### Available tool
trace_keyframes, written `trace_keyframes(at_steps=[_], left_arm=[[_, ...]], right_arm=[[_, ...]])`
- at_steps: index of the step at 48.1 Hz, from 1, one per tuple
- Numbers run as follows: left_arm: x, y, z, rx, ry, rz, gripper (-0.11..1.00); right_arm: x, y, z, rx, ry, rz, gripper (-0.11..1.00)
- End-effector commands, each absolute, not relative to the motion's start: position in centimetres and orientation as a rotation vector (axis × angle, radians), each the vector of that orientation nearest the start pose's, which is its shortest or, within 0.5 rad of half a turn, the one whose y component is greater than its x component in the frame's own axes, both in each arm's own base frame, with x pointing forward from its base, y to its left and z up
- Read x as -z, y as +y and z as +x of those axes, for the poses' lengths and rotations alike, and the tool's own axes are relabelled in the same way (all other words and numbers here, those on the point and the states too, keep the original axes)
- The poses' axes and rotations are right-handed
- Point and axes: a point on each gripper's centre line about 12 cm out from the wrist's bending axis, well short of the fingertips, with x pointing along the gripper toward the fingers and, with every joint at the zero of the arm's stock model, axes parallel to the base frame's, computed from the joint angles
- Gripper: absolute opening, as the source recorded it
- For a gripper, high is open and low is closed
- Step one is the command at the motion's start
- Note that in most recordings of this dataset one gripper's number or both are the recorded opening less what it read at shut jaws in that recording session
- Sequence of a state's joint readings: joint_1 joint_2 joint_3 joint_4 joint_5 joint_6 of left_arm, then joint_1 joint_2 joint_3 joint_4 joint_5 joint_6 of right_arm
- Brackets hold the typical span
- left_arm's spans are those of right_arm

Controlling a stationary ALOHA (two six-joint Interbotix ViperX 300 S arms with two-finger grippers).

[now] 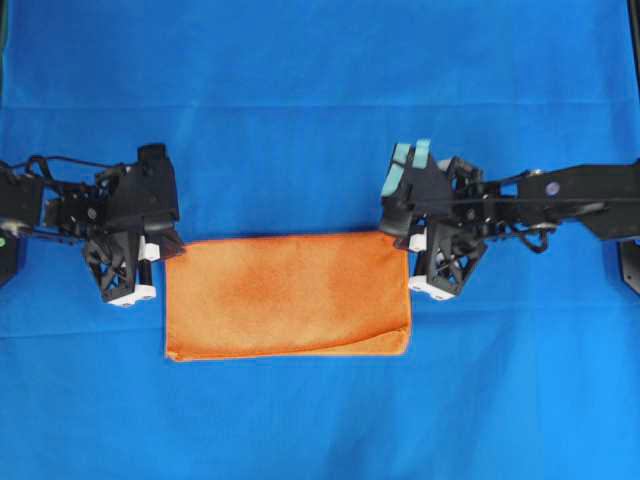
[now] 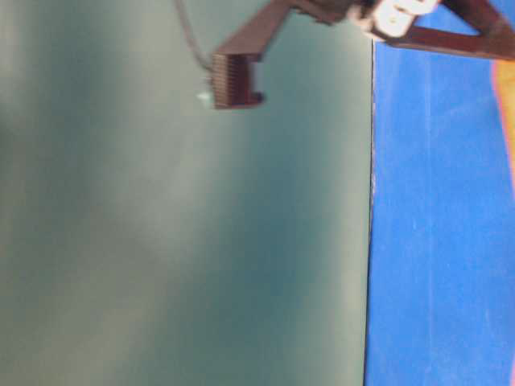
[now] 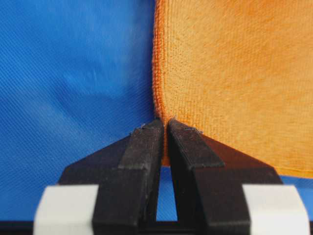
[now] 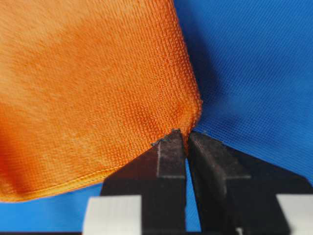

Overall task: Fold the orange towel.
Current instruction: 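Grasp the folded strip's ends with both grippers and lift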

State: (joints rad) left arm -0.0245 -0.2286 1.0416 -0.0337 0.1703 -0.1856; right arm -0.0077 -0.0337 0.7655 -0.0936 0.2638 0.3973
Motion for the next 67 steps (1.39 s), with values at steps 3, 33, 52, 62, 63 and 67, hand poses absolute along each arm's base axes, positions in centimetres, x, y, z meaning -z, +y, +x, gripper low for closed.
trace_keyframes(at_steps=[3,33,52,62,63,67], left_arm=[[-15.7,-1.0,26.7,-0.058,0.912,-0.188,0.03],[-23.4,-1.0,23.8,-0.024,0.637,-0.203,0.03],[-23.7,-3.6,27.9,0.083,0.514,-0.143,0.03],[-24.4,-6.0,32.7,0.166,0.439,-0.01,0.03],[-24.4,-6.2,33.3,0.171,0.433,0.001,0.03],[-24.6,-6.7,35.4,0.186,0.411,0.045,0.03]], right_arm=[[-17.2,-0.4,33.8,0.173,0.926,0.262,0.06],[-24.8,-0.7,32.5,0.185,0.836,0.167,0.05],[-24.4,-7.2,32.1,0.397,0.823,0.153,0.05],[-24.5,-12.0,32.1,0.515,0.812,0.113,0.05],[-24.6,-12.7,32.1,0.531,0.807,0.107,0.05],[-25.0,-14.3,32.2,0.565,0.793,0.09,0.05]])
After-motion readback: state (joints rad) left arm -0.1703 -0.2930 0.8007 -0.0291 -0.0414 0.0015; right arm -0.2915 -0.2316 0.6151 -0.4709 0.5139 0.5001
